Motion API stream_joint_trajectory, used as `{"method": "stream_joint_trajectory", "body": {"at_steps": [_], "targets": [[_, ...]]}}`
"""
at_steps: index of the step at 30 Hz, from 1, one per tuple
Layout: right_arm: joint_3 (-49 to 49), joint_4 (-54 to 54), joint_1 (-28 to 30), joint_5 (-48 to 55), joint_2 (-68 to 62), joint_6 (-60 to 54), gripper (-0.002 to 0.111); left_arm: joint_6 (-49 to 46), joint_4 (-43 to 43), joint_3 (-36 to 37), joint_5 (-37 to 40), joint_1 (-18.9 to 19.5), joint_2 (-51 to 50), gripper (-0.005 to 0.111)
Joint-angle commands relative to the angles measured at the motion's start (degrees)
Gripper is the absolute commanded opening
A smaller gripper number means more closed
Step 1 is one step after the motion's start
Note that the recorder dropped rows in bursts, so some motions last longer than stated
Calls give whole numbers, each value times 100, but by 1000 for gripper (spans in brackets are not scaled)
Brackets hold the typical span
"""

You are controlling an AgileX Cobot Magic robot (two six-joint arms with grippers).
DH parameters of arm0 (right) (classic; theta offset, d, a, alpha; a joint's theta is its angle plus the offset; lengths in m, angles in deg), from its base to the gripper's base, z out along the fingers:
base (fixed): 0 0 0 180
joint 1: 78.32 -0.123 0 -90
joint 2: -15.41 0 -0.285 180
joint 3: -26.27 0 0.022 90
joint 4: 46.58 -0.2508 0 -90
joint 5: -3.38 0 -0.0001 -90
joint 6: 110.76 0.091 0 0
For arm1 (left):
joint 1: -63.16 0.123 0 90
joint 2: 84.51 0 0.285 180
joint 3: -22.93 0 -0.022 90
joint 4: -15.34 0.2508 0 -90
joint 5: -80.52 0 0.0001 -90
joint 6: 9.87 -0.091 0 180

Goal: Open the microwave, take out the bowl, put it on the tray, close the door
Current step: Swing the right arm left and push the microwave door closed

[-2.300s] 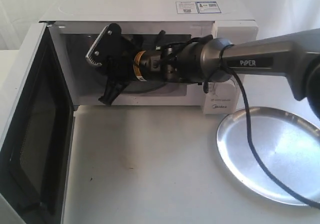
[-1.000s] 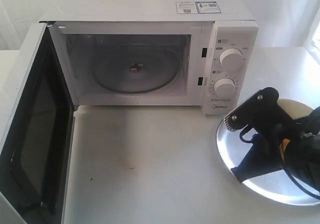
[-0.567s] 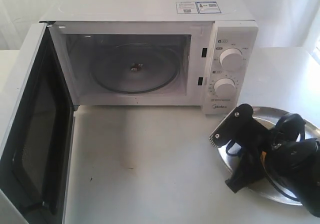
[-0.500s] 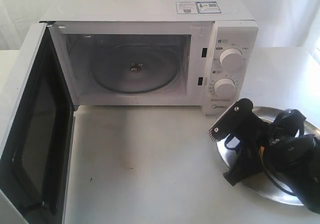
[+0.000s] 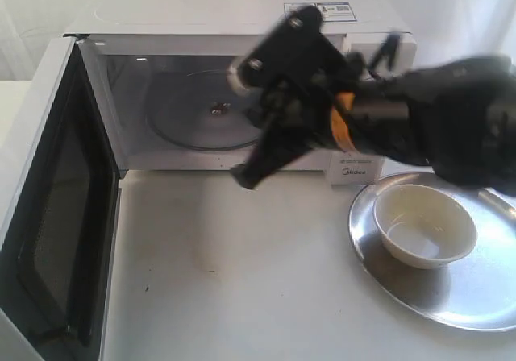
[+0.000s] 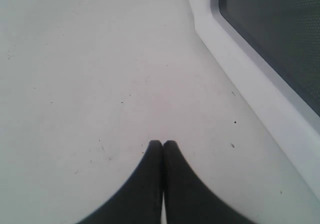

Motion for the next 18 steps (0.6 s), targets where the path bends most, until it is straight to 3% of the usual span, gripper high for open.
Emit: {"method": "stream_joint_trajectory", "body": {"at_steps": [1,8,13,18], "targets": [[-1360,98,-528,-1031,-516,-1109,0,9,-56,-14,34,-7,12,0],[-2741,98,-1519,-530,-1648,-2316,0,9,-56,-14,34,-7,12,0],[-3280,98,-2158,405,-2294,-3475,0,9,-56,-14,34,-7,12,0],[-3863,98,-2610,1191,-2622,-3637,0,9,-56,-14,34,-7,12,0]]}}
